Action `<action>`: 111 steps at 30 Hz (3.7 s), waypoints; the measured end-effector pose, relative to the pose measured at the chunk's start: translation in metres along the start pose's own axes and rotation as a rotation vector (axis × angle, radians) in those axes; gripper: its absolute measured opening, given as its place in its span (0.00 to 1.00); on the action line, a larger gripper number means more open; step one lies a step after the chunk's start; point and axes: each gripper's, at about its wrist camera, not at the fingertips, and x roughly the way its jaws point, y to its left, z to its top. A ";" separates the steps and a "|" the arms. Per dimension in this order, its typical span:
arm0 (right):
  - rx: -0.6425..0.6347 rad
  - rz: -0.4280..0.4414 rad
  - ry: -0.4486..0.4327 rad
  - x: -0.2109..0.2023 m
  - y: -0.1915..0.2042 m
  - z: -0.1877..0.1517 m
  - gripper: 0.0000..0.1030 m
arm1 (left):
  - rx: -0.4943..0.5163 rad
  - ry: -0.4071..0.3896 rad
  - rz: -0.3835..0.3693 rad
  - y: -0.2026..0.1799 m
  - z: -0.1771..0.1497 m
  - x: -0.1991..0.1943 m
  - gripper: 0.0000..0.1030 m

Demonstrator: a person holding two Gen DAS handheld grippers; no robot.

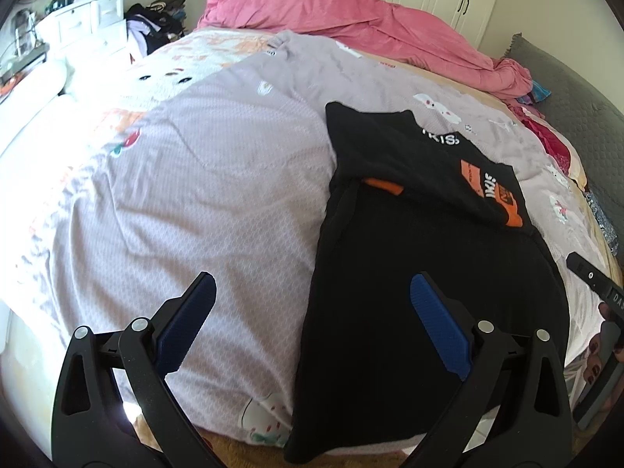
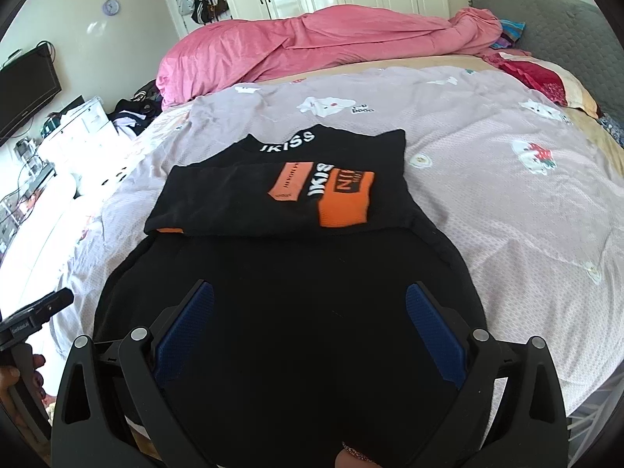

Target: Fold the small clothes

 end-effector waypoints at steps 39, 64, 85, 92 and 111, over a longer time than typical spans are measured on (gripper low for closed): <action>0.077 -0.129 0.219 -0.017 -0.091 -0.088 0.95 | -0.023 0.145 -0.079 -0.003 -0.070 0.026 0.61; 0.101 0.108 0.071 -0.056 -0.084 -0.056 0.06 | -0.084 0.183 -0.140 0.014 -0.079 0.014 0.24; 0.172 0.153 -0.074 -0.067 -0.098 -0.022 0.06 | -0.135 0.047 -0.269 0.013 -0.045 -0.035 0.02; 0.236 0.190 -0.139 -0.077 -0.112 -0.012 0.06 | -0.159 -0.022 -0.281 0.017 -0.014 -0.044 0.02; 0.274 0.242 -0.251 -0.062 -0.130 0.039 0.06 | -0.147 -0.118 -0.279 0.003 0.072 -0.025 0.03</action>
